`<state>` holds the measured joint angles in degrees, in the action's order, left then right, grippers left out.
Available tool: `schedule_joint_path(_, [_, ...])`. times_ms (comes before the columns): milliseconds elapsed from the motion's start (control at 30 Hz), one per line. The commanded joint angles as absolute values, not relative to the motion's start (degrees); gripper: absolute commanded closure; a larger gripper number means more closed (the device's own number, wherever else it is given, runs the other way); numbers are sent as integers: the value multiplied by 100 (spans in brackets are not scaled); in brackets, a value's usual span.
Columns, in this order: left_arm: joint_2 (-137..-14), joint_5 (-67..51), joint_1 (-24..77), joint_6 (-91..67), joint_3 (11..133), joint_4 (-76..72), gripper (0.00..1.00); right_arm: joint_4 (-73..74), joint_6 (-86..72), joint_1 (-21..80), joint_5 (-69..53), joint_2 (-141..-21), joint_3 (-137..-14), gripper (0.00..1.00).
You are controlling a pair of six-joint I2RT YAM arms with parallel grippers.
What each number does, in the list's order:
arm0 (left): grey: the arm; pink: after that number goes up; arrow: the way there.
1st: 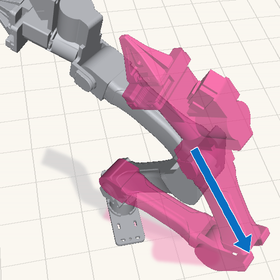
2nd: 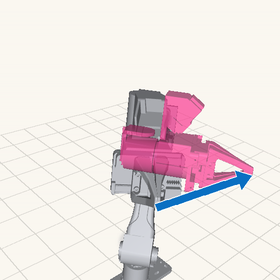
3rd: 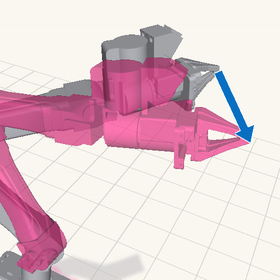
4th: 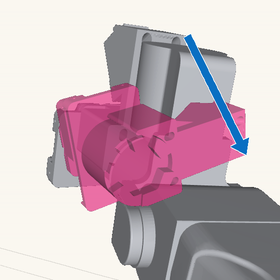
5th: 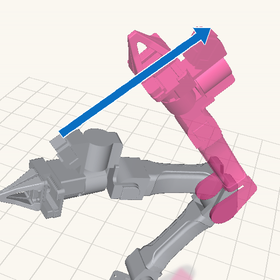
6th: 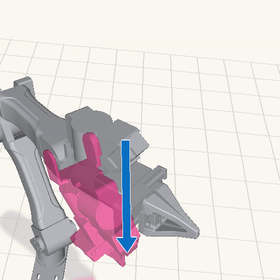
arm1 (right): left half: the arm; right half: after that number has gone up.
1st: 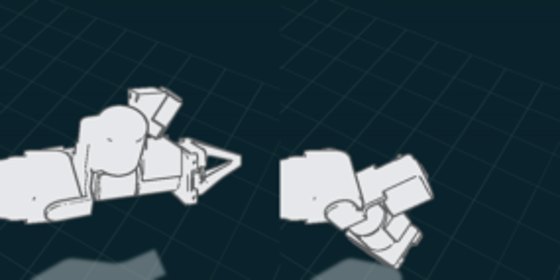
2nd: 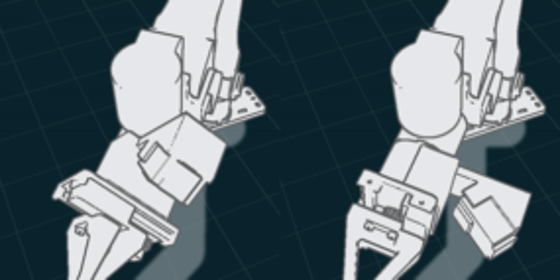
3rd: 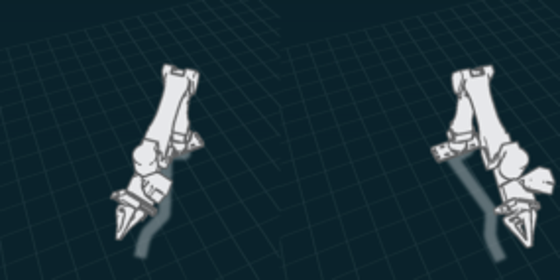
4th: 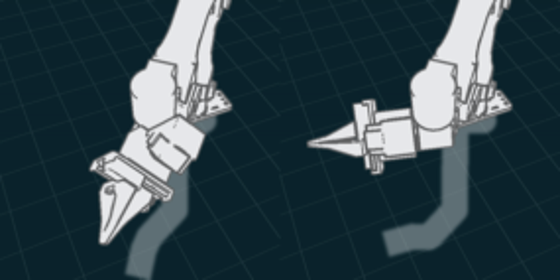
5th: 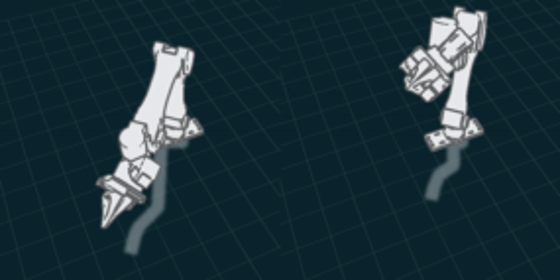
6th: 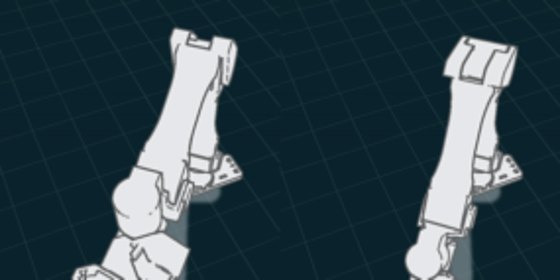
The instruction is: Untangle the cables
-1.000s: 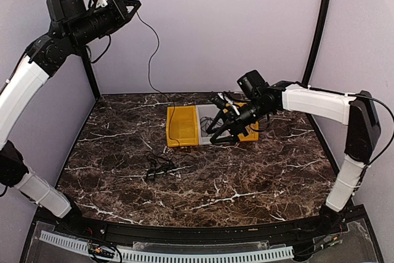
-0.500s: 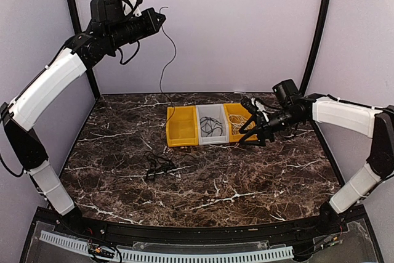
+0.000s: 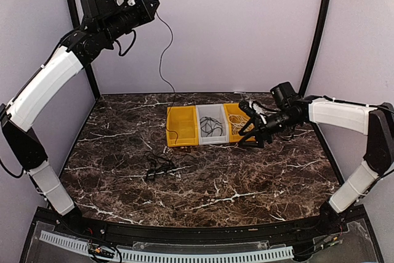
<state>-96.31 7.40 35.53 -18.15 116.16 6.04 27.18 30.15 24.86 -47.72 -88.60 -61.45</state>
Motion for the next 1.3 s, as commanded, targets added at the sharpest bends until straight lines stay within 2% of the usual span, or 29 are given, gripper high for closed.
schedule_joint_path(0, [-9241,779,3567,-1696,11745,229,100,2615,3100,2493,-4772,-8984,-6119,33])
schedule_joint_path(600, [-9709,613,3560,-1505,10993,-182,100,2639,3190,2482,-4668,-9033,-6082,33])
schedule_joint_path(1033, [-9977,421,3498,-1544,10977,-229,100,2676,3226,2483,-4610,-9055,-6096,33])
schedule_joint_path(1267, [-9552,279,3490,-1984,9217,-751,100,2670,3249,2485,-4601,-9072,-6080,33])
